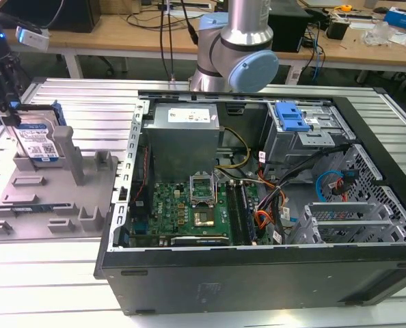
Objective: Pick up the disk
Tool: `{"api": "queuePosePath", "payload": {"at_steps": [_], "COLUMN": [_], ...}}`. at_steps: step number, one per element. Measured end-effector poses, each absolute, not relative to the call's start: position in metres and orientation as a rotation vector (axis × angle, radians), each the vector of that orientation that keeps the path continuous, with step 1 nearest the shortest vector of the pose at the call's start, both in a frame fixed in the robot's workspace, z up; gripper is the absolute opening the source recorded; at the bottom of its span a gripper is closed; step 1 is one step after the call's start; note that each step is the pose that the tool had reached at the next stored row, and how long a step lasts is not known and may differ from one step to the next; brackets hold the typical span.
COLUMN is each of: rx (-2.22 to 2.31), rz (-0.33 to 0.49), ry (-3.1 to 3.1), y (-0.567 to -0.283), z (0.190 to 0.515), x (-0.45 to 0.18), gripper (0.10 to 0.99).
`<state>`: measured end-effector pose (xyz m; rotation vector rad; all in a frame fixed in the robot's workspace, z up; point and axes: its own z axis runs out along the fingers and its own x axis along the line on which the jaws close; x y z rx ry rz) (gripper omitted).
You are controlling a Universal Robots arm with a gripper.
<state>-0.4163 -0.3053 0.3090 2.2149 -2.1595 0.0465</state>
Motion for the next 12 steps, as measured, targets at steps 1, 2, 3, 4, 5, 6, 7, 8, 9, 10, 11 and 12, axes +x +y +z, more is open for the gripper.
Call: {"api": "queuePosePath", "payload": {"at_steps": [1, 2, 3, 4, 5, 6, 7, 8, 9, 10, 11, 12], "rx": [2.215, 2.215, 2.215, 2.215, 2.216, 2.216, 2.216, 2.217, 2.218, 2.218, 2.219, 2.22], "rz": [0.046, 0.046, 0.046, 0.046, 0.045, 0.045, 0.044, 0.043, 0.042, 0.041, 0.04, 0.039], "ry": [-2.16, -2.16, -2.16, -2.16, -2.16, -2.16, -2.161, -2.162, -2.162, -2.163, -2.163, -2.164], "y": [-0.305, -0.305, -0.305, -0.305, -0.305, -0.305, -0.305, -0.305, -0.305, -0.305, -0.305, -0.305], "z": [0.313, 0.315, 0.317, 0.321, 0.324, 0.326, 0.331, 0.335, 0.338, 0.342, 0.345, 0.351], "x": [-0.416, -0.416, -0.416, -0.416, -0.416, -0.416, -0.416, -0.416, -0.416, -0.416, -0.416, -0.416], "gripper": [0.369, 0.369, 0.369, 0.369, 0.369, 0.369, 0.369, 0.369, 0.369, 0.369, 0.369, 0.369]}}
